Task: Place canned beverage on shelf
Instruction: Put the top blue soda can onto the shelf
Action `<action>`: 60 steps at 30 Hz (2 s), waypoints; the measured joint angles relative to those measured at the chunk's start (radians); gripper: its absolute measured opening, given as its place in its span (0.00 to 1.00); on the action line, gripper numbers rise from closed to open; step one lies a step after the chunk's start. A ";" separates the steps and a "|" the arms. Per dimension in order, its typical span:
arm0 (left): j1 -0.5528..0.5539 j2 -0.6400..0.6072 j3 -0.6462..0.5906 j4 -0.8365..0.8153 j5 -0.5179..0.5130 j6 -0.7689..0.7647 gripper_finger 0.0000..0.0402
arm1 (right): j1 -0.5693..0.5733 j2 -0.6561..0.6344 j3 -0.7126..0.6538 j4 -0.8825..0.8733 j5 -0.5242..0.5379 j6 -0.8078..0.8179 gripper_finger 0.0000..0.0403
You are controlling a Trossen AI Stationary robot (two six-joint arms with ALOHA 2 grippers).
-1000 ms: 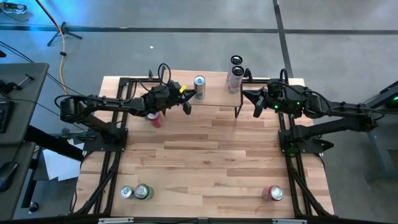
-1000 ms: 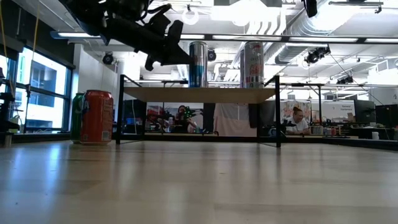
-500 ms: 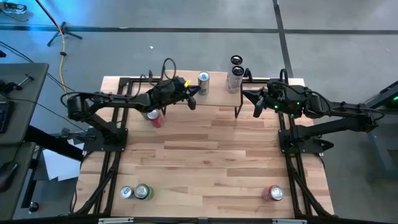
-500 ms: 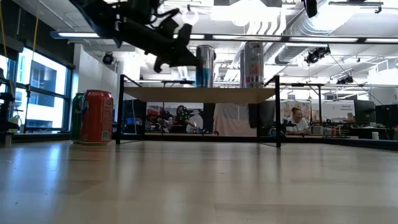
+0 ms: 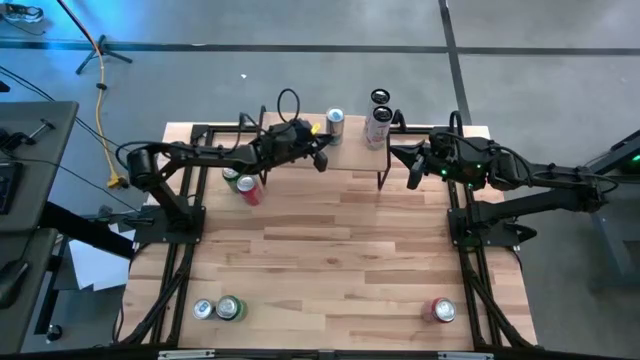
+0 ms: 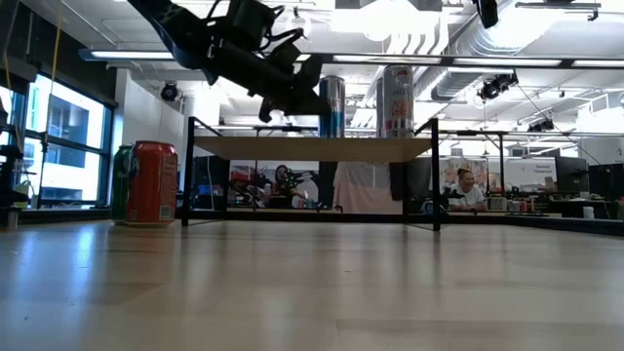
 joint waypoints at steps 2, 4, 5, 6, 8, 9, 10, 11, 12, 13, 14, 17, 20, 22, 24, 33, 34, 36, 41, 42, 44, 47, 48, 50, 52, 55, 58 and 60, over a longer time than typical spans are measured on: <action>0.007 0.000 0.008 -0.017 0.003 0.004 0.00 | 0.000 0.000 0.000 0.000 0.000 0.000 0.00; 0.010 -0.007 0.008 -0.040 0.003 0.017 0.00 | 0.000 0.000 0.000 0.000 0.000 0.000 0.00; 0.010 -0.013 0.008 -0.054 0.006 0.018 0.00 | 0.000 0.000 0.000 0.000 0.000 0.000 0.00; 0.010 -0.020 0.007 -0.058 0.011 0.019 0.00 | 0.000 0.000 0.000 0.000 0.000 0.000 0.00; 0.009 -0.043 0.008 -0.081 0.019 0.026 0.00 | -0.001 0.001 0.000 0.000 0.000 0.000 0.00; 0.009 -0.052 0.008 -0.092 0.019 0.040 0.00 | -0.001 0.001 0.000 -0.001 0.000 0.000 0.00; 0.009 -0.062 0.008 -0.111 0.018 0.056 0.00 | -0.001 0.001 0.000 -0.001 0.000 0.000 0.00; 0.009 -0.068 0.008 -0.121 0.017 0.072 0.00 | -0.001 0.001 0.000 -0.002 0.000 0.000 0.00; 0.009 -0.073 0.008 -0.125 0.013 0.084 0.00 | -0.001 0.001 0.000 -0.004 0.000 0.000 0.00; 0.011 -0.078 0.008 -0.131 0.005 0.095 0.00 | -0.001 0.002 0.000 -0.006 0.000 -0.001 0.00; 0.013 -0.081 0.008 -0.131 -0.003 0.106 0.00 | -0.001 0.002 0.000 -0.007 0.001 -0.008 0.00; 0.023 -0.082 0.008 -0.132 -0.008 0.143 0.00 | -0.001 0.002 0.000 -0.007 0.001 -0.017 0.00; 0.035 -0.079 0.008 -0.128 -0.009 0.160 0.00 | -0.001 0.002 0.000 -0.007 0.001 -0.016 0.00; 0.044 -0.075 0.008 -0.134 -0.009 0.166 0.00 | -0.001 0.002 0.000 -0.007 0.001 -0.017 0.00; 0.055 -0.075 0.007 -0.131 -0.010 0.165 0.00 | -0.001 0.002 0.000 -0.007 0.001 -0.017 0.00; 0.085 -0.066 0.012 -0.128 0.052 0.165 0.00 | -0.001 0.002 0.000 -0.007 0.005 -0.025 0.00; 0.088 -0.059 0.022 -0.136 0.071 0.165 0.00 | -0.001 0.002 0.000 -0.007 0.012 -0.027 0.00; 0.088 -0.046 0.047 -0.163 0.091 0.165 0.00 | -0.001 0.002 0.000 -0.007 0.019 -0.027 0.00; 0.088 -0.014 0.100 -0.204 0.090 0.166 0.00 | -0.002 0.002 0.000 -0.008 0.021 -0.027 0.00; 0.088 -0.009 0.107 -0.203 0.090 0.166 0.00 | -0.002 0.002 0.000 -0.008 0.021 -0.027 0.00; 0.088 0.000 0.119 -0.203 0.092 0.166 0.00 | -0.002 0.002 0.000 -0.008 0.021 -0.027 0.00; 0.087 0.013 0.135 -0.198 0.096 0.169 0.00 | -0.002 0.002 0.000 -0.008 0.021 -0.027 0.00; 0.087 0.016 0.136 -0.199 0.097 0.171 0.00 | -0.002 0.002 0.000 -0.008 0.021 -0.027 0.00; 0.087 0.030 0.148 -0.198 0.098 0.168 0.00 | -0.002 0.002 0.000 -0.008 0.021 -0.027 0.00; 0.087 0.042 0.159 -0.198 0.099 0.166 0.00 | -0.002 0.002 0.000 -0.008 0.021 -0.027 0.00; 0.087 0.059 0.183 -0.199 0.103 0.165 0.00 | -0.002 0.002 0.000 -0.009 0.021 -0.027 0.00; 0.087 0.081 0.212 -0.196 0.118 0.165 0.00 | -0.002 0.002 0.000 -0.014 0.021 -0.027 0.00; 0.087 0.098 0.234 -0.198 0.129 0.165 0.00 | -0.002 0.002 0.000 -0.016 0.021 -0.027 0.00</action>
